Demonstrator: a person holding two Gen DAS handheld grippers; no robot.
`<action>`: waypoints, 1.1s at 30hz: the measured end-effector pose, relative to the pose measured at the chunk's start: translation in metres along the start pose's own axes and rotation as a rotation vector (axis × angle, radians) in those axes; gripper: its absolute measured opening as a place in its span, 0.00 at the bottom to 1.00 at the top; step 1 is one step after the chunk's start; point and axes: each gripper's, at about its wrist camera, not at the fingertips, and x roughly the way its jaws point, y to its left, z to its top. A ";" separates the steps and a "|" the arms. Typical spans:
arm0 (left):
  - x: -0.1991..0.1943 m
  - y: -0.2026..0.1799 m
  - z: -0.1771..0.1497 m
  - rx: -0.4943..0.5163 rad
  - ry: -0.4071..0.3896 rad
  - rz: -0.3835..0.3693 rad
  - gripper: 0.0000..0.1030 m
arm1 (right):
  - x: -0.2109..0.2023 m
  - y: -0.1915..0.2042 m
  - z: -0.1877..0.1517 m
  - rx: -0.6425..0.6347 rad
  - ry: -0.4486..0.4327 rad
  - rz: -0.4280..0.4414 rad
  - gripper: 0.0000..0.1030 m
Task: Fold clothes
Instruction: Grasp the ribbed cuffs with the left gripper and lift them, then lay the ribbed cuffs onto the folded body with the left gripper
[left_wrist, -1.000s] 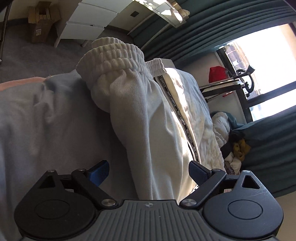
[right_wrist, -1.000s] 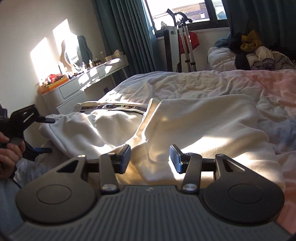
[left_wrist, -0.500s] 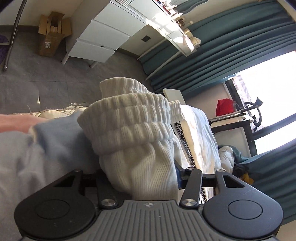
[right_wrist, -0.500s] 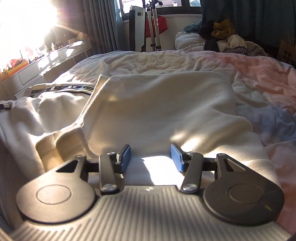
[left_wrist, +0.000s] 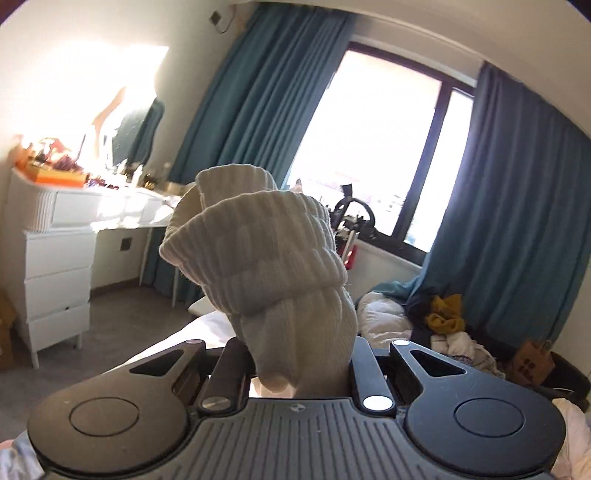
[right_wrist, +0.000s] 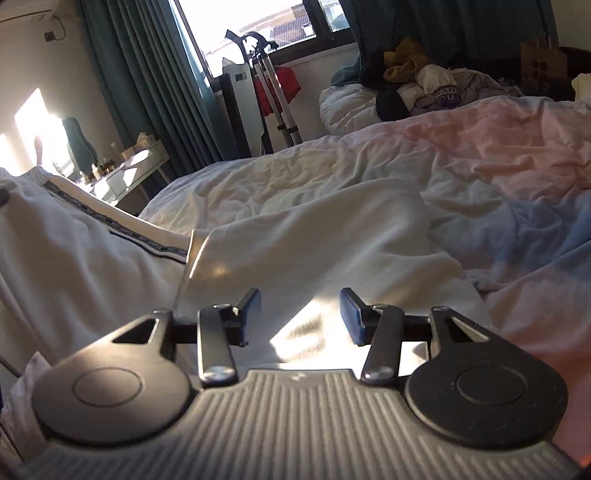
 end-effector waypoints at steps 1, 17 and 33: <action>-0.003 -0.022 0.002 0.024 -0.011 -0.019 0.14 | -0.009 -0.004 0.006 0.009 -0.027 -0.006 0.49; 0.047 -0.290 -0.178 0.663 0.234 -0.252 0.14 | -0.067 -0.108 0.051 0.302 -0.156 -0.057 0.50; 0.048 -0.235 -0.274 0.935 0.375 -0.419 0.55 | -0.036 -0.148 0.050 0.559 0.019 0.297 0.50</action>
